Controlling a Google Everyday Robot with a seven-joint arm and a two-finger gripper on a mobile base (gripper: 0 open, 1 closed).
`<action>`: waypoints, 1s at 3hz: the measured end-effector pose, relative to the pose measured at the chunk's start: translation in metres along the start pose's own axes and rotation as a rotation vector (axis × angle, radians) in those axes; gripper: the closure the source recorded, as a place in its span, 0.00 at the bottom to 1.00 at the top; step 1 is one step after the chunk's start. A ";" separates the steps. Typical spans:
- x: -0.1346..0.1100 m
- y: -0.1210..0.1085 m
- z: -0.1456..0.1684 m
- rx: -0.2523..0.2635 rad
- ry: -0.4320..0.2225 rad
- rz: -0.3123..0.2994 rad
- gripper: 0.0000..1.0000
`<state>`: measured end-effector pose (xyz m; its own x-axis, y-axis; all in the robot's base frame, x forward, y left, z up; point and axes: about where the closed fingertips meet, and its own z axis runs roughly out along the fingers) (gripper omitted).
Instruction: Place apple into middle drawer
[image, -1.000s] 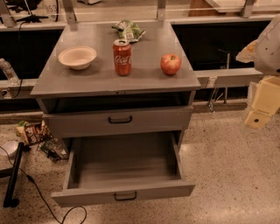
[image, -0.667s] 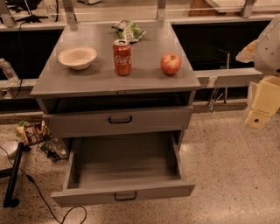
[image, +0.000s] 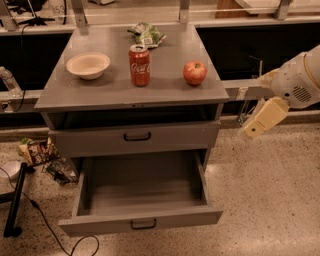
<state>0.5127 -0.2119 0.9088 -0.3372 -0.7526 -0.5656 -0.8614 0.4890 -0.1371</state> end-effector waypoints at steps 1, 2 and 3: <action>-0.009 0.000 0.001 0.004 -0.021 -0.002 0.00; -0.016 -0.009 0.017 0.005 -0.102 0.032 0.00; -0.044 -0.039 0.034 0.033 -0.231 0.065 0.00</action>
Offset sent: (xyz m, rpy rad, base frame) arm 0.0522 0.0248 -0.0035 0.2380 -0.1162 -0.0634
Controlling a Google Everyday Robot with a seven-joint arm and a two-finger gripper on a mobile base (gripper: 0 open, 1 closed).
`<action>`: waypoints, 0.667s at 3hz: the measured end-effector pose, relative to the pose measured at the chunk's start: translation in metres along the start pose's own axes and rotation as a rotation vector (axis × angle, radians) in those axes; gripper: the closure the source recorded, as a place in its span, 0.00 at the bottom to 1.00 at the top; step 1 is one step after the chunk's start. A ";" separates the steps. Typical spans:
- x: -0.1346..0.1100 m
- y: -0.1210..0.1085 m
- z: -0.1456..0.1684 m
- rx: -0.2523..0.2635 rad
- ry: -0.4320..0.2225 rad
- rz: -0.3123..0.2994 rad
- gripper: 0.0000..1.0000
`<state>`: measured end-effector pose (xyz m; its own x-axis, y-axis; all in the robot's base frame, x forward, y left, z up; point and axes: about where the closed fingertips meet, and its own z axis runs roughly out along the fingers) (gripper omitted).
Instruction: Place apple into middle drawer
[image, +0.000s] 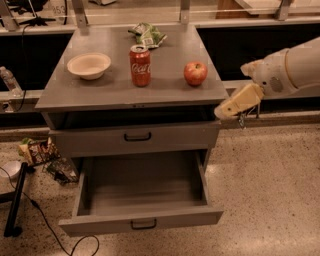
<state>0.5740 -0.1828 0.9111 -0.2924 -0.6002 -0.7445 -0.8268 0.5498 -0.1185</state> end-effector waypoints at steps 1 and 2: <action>-0.011 -0.029 0.022 0.034 -0.086 0.036 0.00; -0.015 -0.059 0.044 0.064 -0.154 0.079 0.00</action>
Offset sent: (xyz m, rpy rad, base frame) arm 0.1169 -0.0041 -0.0191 0.2263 -0.1179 -0.1395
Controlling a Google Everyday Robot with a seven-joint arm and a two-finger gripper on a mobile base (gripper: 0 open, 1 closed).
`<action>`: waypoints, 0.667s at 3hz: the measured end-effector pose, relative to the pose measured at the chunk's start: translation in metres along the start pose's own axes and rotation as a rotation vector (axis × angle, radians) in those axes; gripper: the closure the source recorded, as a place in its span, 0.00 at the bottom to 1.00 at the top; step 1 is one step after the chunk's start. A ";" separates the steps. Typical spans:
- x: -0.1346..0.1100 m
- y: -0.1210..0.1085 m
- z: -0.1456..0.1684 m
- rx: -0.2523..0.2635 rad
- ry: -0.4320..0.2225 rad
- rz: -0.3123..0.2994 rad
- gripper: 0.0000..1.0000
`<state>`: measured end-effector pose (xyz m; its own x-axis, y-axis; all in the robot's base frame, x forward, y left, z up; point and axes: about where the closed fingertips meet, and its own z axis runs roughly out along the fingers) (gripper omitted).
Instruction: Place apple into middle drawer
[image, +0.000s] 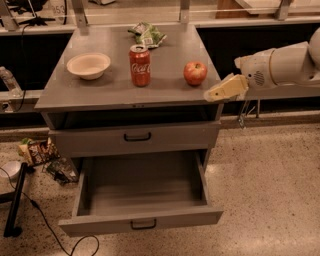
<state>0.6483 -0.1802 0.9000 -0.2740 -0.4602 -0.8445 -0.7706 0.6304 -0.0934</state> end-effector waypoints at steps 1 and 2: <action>-0.010 -0.028 0.030 0.012 -0.061 0.031 0.00; -0.014 -0.044 0.052 0.024 -0.098 0.041 0.00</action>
Offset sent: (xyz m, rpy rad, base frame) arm 0.0992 0.0127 -0.0165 0.1277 -0.0795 -0.0557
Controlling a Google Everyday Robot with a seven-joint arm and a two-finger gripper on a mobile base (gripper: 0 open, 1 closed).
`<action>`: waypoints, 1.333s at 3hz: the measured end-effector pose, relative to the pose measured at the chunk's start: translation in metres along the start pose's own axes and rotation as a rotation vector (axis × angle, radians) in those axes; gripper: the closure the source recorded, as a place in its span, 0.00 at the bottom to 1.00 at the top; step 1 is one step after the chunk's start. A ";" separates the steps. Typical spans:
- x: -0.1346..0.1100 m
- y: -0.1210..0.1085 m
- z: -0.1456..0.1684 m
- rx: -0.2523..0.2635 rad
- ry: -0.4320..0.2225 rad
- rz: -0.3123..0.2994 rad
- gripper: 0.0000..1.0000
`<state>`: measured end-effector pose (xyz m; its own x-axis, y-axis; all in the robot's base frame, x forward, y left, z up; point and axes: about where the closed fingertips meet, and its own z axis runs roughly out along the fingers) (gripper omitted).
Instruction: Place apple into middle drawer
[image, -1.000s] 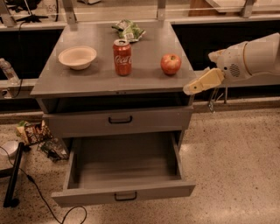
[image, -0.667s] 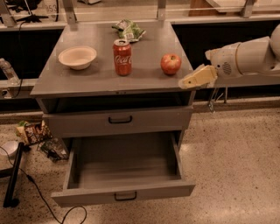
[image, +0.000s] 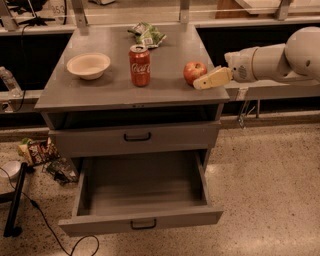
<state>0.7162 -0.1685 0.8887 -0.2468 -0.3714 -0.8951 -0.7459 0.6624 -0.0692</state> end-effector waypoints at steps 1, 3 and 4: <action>0.001 -0.012 0.034 0.014 -0.017 0.003 0.00; 0.001 -0.026 0.066 0.012 -0.027 -0.003 0.18; 0.005 -0.025 0.077 -0.008 -0.017 -0.008 0.43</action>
Offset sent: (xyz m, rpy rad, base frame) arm 0.0661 0.0170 -0.0222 0.0166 -0.0422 -0.0439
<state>0.7807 -0.1372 0.8518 -0.2301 -0.3653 -0.9020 -0.7529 0.6541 -0.0728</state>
